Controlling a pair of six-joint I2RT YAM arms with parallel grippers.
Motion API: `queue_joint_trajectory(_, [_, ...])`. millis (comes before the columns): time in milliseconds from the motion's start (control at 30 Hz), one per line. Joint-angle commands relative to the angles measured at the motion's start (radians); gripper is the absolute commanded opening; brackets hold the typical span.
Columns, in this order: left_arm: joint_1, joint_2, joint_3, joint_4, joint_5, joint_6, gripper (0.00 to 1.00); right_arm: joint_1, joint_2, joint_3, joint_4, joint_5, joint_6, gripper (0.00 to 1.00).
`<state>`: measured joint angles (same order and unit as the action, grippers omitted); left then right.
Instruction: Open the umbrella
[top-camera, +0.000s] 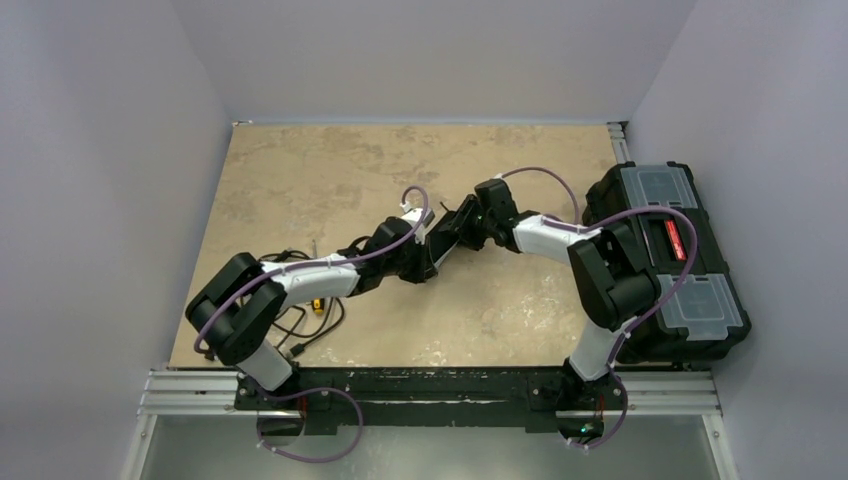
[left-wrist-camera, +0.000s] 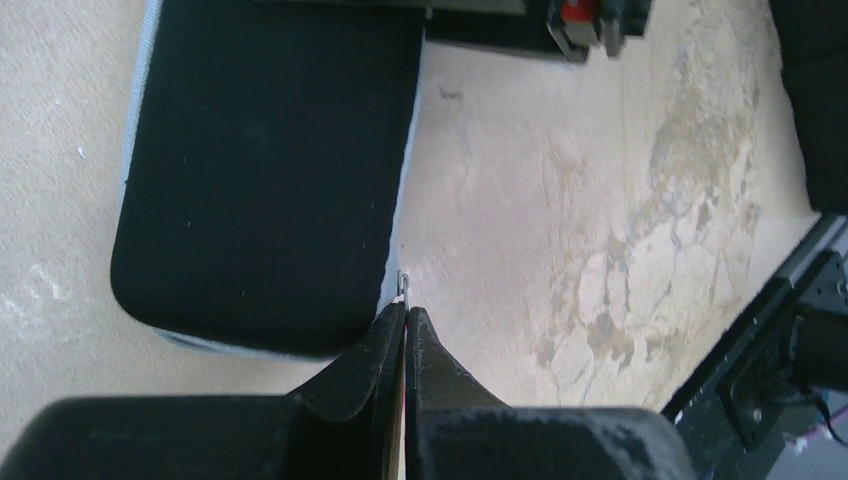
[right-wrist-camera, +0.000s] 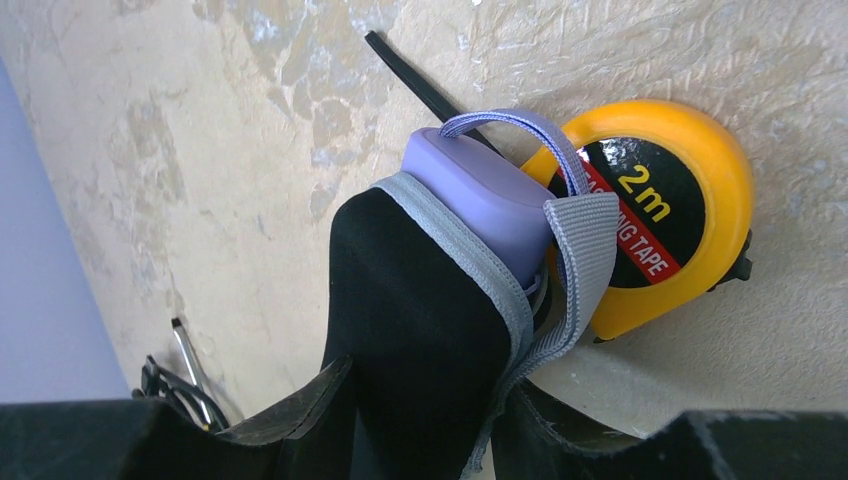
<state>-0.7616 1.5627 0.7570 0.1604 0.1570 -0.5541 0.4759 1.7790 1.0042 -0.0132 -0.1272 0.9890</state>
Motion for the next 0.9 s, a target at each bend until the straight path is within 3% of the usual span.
queue_joint_trajectory(0, [-0.015,0.069,0.115,0.009,-0.099,-0.060,0.00,0.032,-0.002,0.004,-0.096,0.126,0.063,0.00])
queue_joint_trajectory(333, [-0.020,0.155,0.212,0.075,-0.189,-0.018,0.00,0.061,-0.009,-0.001,-0.113,0.126,0.100,0.00])
queue_joint_trajectory(400, [-0.008,0.156,0.216,0.105,-0.138,0.024,0.00,0.061,-0.014,-0.007,-0.101,0.121,0.090,0.00])
queue_joint_trajectory(433, [0.000,0.145,0.217,0.103,-0.081,0.053,0.11,0.061,-0.017,-0.011,-0.090,0.111,0.076,0.00])
queue_joint_trajectory(500, [0.013,0.090,0.192,0.073,0.027,0.087,0.44,0.061,-0.021,-0.023,-0.060,0.067,0.058,0.00])
queue_joint_trajectory(533, [0.017,0.044,0.168,0.036,0.053,0.098,0.54,0.061,-0.024,-0.022,-0.045,0.055,0.020,0.00])
queue_joint_trajectory(633, [0.057,-0.113,0.074,-0.042,0.146,0.120,0.60,0.062,-0.020,-0.021,0.004,-0.004,-0.070,0.00])
queue_joint_trajectory(800, [0.218,-0.346,-0.033,-0.218,0.300,0.069,0.61,0.063,0.029,0.016,0.094,-0.152,-0.280,0.00])
queue_joint_trajectory(867, [0.282,-0.390,-0.042,-0.284,0.315,0.082,0.60,0.063,0.068,0.053,0.110,-0.250,-0.377,0.16])
